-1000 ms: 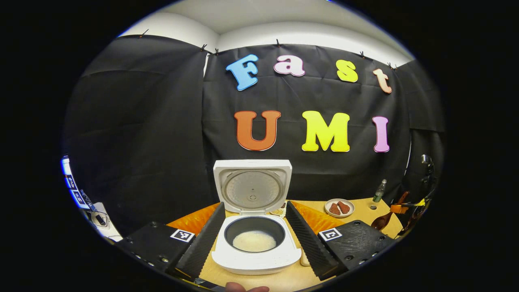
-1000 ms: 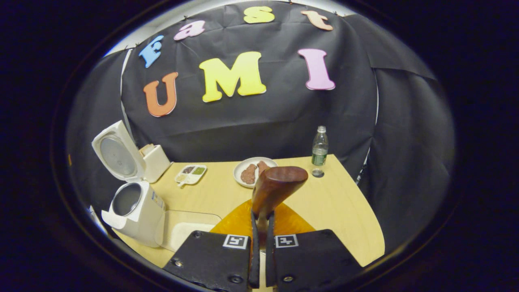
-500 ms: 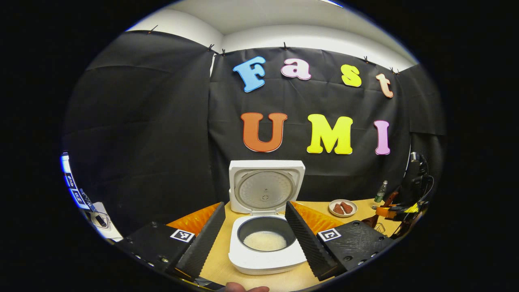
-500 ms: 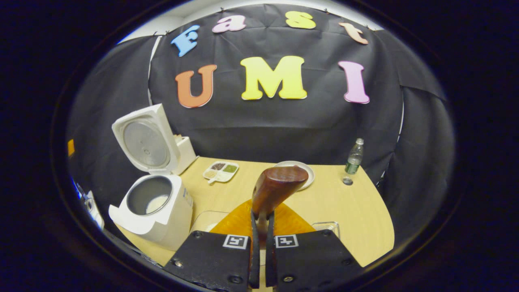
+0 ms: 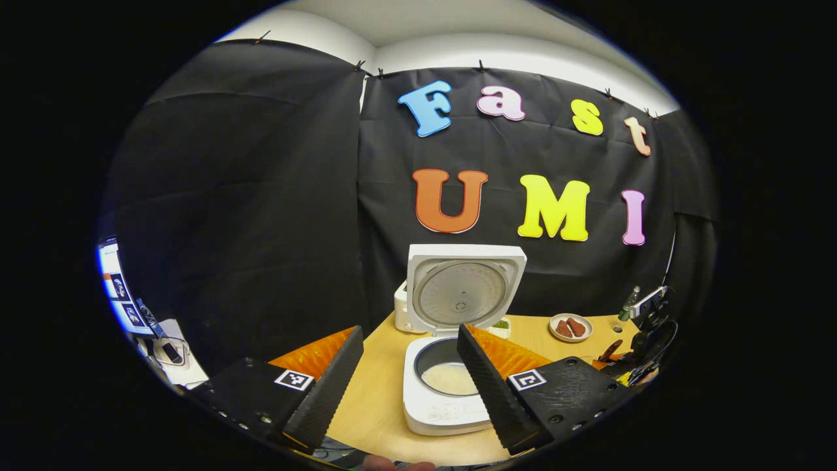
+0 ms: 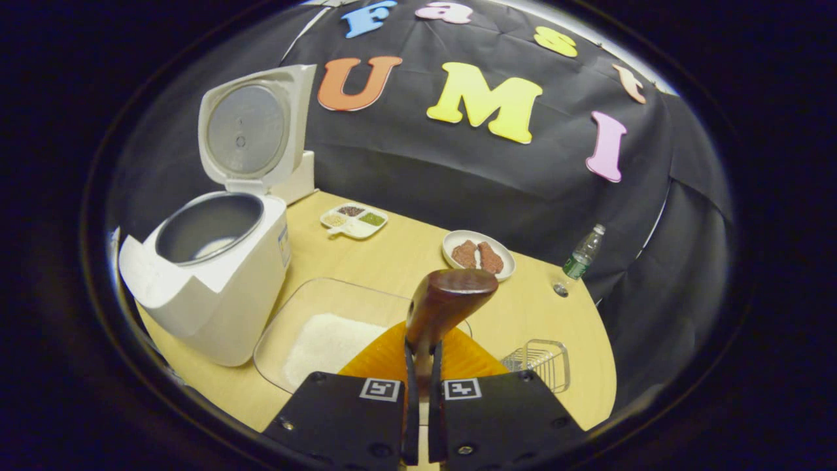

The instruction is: Close the left gripper, press the button to open the rice cooker; take a wooden spoon from the chopstick holder with the right hand, scoop a spoonful of rice and pour it into the rice cooker, then put the wooden spoon back into the chopstick holder.

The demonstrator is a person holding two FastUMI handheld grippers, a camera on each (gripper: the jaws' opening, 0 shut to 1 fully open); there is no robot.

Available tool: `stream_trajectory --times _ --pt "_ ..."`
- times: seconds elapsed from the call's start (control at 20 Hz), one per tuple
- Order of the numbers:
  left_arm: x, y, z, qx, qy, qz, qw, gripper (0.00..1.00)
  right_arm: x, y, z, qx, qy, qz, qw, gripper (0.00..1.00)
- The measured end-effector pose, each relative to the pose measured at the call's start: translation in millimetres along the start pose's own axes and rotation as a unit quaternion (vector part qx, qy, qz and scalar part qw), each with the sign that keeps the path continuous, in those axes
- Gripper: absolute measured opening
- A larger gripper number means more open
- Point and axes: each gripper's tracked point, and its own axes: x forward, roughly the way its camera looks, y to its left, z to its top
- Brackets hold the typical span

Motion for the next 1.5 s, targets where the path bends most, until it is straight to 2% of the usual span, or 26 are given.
stream_trajectory --times 0.15,0.35,0.55,0.8,0.9,1.0,1.35,1.5 --pt "2 6 -2 0.003 0.004 -0.002 1.000 0.93 0 15 -8 0.015 0.007 0.004 1.000 0.11" --pt "5 13 -4 0.004 0.009 -0.003 1.000 0.93 -4 44 -10 0.105 0.024 0.039 0.993 0.11" --pt "3 20 -5 0.004 0.013 -0.001 1.000 0.93 -3 58 -8 0.219 0.039 0.063 0.973 0.11" --pt "2 19 -3 0.000 0.015 0.001 1.000 0.93 -1 68 -2 0.315 0.047 0.097 0.943 0.11" --pt "1 15 -3 0.005 0.014 0.000 1.000 0.93 -3 68 0 0.356 0.051 0.110 0.926 0.11" --pt "0 11 -2 0.008 0.013 -0.001 1.000 0.93 0 62 -4 0.409 0.061 0.119 0.903 0.11" --pt "-6 -12 9 0.026 0.003 -0.006 1.000 0.93 6 25 -13 0.563 0.066 0.156 0.809 0.11" --pt "-9 -25 13 0.022 0.002 -0.008 1.000 0.93 2 9 -11 0.588 0.054 0.166 0.790 0.11"
